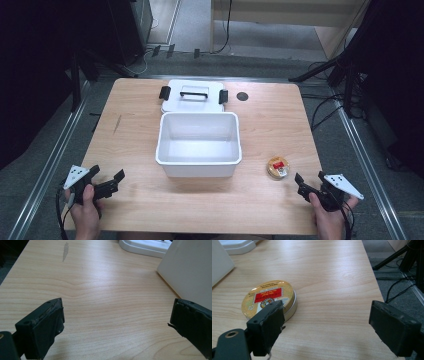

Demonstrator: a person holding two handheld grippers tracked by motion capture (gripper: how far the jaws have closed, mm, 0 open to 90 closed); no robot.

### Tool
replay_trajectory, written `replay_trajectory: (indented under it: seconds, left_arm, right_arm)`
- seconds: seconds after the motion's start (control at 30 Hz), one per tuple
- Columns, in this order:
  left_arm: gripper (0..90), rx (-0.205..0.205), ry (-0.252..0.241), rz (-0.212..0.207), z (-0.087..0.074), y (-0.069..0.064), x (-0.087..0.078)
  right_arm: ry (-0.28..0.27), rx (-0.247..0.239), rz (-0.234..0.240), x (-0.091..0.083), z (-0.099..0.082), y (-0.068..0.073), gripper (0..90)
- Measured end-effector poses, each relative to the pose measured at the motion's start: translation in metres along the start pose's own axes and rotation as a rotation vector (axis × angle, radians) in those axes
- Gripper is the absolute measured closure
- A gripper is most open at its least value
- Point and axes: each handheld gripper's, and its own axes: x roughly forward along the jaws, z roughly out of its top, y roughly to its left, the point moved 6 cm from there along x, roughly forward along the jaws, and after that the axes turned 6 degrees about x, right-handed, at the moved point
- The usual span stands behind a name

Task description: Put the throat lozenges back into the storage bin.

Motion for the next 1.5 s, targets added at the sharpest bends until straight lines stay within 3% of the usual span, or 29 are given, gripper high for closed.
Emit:
replay_trajectory:
  seconds: [0.27,0.33,0.4,0.57,0.8,0.83,0.87,0.9,1.13,1.37,1.5]
  left_arm:
    - [0.0,0.003,0.000,0.003,0.000,0.000,0.000]
    - [0.0,0.007,0.004,0.003,0.000,0.000,0.000]
    - [0.0,0.006,0.003,0.002,0.000,-0.001,0.000]
    - [0.0,0.016,0.013,-0.011,0.000,-0.002,0.001]
    - [0.0,0.009,0.010,-0.019,0.000,-0.001,0.001]
    - [0.0,0.009,0.010,-0.019,0.000,-0.001,0.001]
    - [0.0,0.008,0.010,-0.019,0.000,-0.001,0.001]
    - [0.0,0.007,0.009,-0.018,0.000,-0.001,0.001]
    - [0.0,0.005,0.008,-0.021,0.000,-0.001,0.001]
    - [0.0,0.006,0.008,-0.021,0.000,-0.001,0.001]
    - [0.0,0.005,0.007,-0.021,0.000,-0.001,0.001]
  right_arm:
    - [0.055,-0.018,-0.008,0.002,0.001,0.003,13.9]
    - [0.097,-0.037,-0.037,0.003,0.001,0.004,14.0]
    - [0.131,-0.060,-0.028,0.003,0.002,0.008,14.0]
    - [0.249,-0.113,0.010,0.004,0.008,0.021,13.6]
    - [0.469,-0.232,-0.012,0.012,0.011,0.039,13.3]
    - [0.469,-0.232,-0.012,0.012,0.011,0.039,13.3]
    - [0.530,-0.277,-0.024,0.015,0.011,0.044,12.1]
    - [0.549,-0.289,-0.034,0.016,0.012,0.045,11.5]
    - [0.734,-0.331,-0.043,0.022,0.016,0.054,8.8]
    - [0.859,-0.362,-0.016,0.024,0.019,0.066,0.0]
    - [0.945,-0.396,-0.042,0.029,0.018,0.072,0.0]
